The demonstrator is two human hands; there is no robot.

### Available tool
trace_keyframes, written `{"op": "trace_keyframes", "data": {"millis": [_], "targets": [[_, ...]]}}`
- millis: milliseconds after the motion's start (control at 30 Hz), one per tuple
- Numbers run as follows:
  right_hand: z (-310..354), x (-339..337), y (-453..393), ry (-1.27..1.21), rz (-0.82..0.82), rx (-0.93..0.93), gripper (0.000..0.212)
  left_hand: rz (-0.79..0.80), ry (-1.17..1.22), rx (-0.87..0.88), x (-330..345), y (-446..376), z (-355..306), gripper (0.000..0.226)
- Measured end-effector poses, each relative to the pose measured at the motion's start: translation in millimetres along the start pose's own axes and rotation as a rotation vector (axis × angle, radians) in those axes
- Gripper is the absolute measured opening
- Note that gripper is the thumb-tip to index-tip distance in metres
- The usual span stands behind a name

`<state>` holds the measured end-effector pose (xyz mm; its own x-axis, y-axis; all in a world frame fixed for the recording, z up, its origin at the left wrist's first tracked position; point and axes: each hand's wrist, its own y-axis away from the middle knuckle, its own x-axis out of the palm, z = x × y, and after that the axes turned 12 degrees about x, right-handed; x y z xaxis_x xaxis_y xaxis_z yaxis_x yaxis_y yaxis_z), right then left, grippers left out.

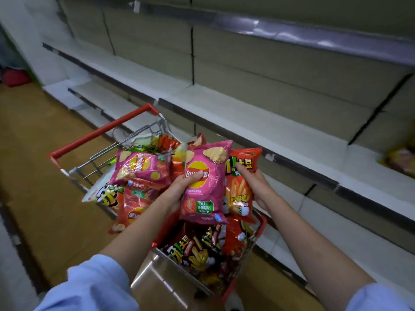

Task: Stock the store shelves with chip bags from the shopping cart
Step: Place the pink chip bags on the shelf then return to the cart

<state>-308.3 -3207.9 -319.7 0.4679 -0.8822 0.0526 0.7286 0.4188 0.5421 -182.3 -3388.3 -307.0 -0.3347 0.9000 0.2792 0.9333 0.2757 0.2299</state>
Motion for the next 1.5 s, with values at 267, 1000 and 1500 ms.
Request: {"op": "trace_keyframes", "data": {"millis": [267, 1000, 1500], "targets": [[-19, -76, 90, -0.006, -0.216, 0.006, 0.075, 0.298, -0.028, -0.076, 85, -10, 7, 0.069], [-118, -346, 379, -0.372, -0.951, -0.148, 0.063, 0.813, -0.279, 0.006, 455, 91, 87, 0.109], [-194, -491, 511, -0.418, -1.057, -0.164, 0.065, 0.943, -0.308, -0.025, 635, 191, 160, 0.083]]}}
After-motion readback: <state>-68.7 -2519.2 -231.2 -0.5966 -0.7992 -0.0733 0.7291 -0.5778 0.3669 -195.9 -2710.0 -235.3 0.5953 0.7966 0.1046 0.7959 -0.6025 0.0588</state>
